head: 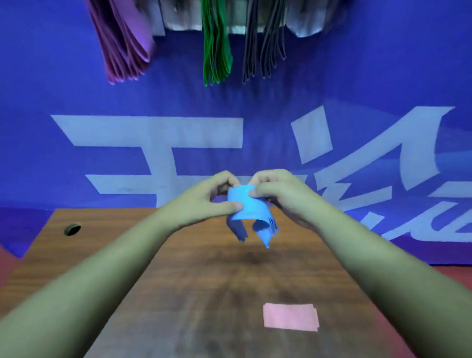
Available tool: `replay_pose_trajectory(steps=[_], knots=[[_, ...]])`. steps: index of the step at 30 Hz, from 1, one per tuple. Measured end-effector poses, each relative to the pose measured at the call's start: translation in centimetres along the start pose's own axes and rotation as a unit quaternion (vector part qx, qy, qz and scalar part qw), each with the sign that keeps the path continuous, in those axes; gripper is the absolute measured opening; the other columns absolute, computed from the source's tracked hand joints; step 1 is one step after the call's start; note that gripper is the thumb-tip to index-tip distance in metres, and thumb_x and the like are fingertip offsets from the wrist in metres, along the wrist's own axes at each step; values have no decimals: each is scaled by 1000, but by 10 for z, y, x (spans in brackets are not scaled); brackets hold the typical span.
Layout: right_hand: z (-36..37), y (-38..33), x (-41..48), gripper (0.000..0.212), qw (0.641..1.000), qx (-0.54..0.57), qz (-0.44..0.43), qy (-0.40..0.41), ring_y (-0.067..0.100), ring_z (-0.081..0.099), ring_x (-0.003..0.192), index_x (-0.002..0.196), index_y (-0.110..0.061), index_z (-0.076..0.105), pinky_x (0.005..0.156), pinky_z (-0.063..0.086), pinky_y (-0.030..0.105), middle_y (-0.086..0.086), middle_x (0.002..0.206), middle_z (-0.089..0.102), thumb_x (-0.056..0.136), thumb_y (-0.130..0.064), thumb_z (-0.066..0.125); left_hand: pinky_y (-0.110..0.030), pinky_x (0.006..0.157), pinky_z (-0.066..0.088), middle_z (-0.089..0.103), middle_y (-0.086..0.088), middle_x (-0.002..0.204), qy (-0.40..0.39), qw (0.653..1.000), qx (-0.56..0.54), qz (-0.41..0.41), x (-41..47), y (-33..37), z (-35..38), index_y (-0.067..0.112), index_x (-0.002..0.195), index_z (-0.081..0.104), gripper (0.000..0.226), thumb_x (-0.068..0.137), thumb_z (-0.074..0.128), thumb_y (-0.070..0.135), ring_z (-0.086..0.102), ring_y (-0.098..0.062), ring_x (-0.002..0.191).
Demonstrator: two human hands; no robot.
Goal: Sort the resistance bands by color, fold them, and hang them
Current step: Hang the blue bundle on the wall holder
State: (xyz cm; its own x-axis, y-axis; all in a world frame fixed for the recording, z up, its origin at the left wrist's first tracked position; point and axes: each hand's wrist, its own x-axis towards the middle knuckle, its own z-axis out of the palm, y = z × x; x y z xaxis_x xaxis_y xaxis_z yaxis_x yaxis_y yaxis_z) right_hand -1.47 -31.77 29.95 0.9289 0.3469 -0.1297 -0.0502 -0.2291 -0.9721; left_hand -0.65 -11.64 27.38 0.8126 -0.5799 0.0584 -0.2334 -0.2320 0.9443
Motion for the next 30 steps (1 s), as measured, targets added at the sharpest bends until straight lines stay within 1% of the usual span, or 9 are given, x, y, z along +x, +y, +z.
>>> replay_pose_trajectory(steps=[5,9,13,15,19,21,24,27,30], knots=[[-1,-53,6,10,983,184,-9,6,21,46,59,73,-7,53,59,37,32,8,64,48,82,-4,50,-40,99,44,55,-3,104,21,995,22,94,2,47,-36,15,121,41,58,77,77,23,55,-19,100],[10,-73,8,14,986,161,-50,-5,17,50,59,97,0,57,55,41,24,8,69,55,84,-6,55,-29,81,44,54,-2,97,45,991,0,126,-3,80,-56,9,110,46,37,82,69,20,52,-17,89],[27,-87,11,43,975,145,-170,-6,30,58,92,128,-11,51,83,43,40,25,108,62,86,-17,58,-26,76,49,60,1,89,79,989,-3,123,-8,105,-74,7,105,52,29,83,69,17,60,-14,81],[35,-96,12,51,965,158,-207,-12,32,56,96,133,-11,44,85,42,42,21,109,61,85,-18,60,-29,77,48,62,0,90,99,988,15,121,-12,114,-86,14,103,56,32,79,72,28,60,-16,82],[49,-114,16,63,970,95,-225,-4,33,63,97,128,-19,47,92,52,41,17,109,63,72,-27,75,-47,85,49,66,-13,98,124,984,50,117,-20,125,-109,20,100,59,33,75,73,36,61,-21,87],[58,-121,19,57,972,37,-231,25,38,64,100,123,-20,50,95,51,47,21,113,60,74,-20,79,-53,88,49,67,-10,99,117,983,79,114,-23,129,-116,22,100,60,32,75,74,37,63,-26,91],[64,-133,23,40,966,37,-249,55,40,66,86,117,-9,51,84,54,50,26,108,58,81,-1,66,-47,83,52,68,-4,99,112,981,113,112,-26,135,-127,26,101,60,32,77,74,41,64,-27,93],[59,-143,26,33,964,29,-257,65,22,60,72,105,-6,55,64,51,41,17,92,60,72,-1,52,-35,79,50,67,2,93,120,974,156,114,-26,140,-135,26,100,59,30,79,74,42,62,-17,86],[50,-148,28,23,959,-68,-268,68,12,60,77,99,-16,59,70,49,32,10,92,64,76,-12,58,-40,75,50,66,0,88,120,965,199,119,-20,145,-136,26,97,59,25,81,72,41,60,-22,80]])
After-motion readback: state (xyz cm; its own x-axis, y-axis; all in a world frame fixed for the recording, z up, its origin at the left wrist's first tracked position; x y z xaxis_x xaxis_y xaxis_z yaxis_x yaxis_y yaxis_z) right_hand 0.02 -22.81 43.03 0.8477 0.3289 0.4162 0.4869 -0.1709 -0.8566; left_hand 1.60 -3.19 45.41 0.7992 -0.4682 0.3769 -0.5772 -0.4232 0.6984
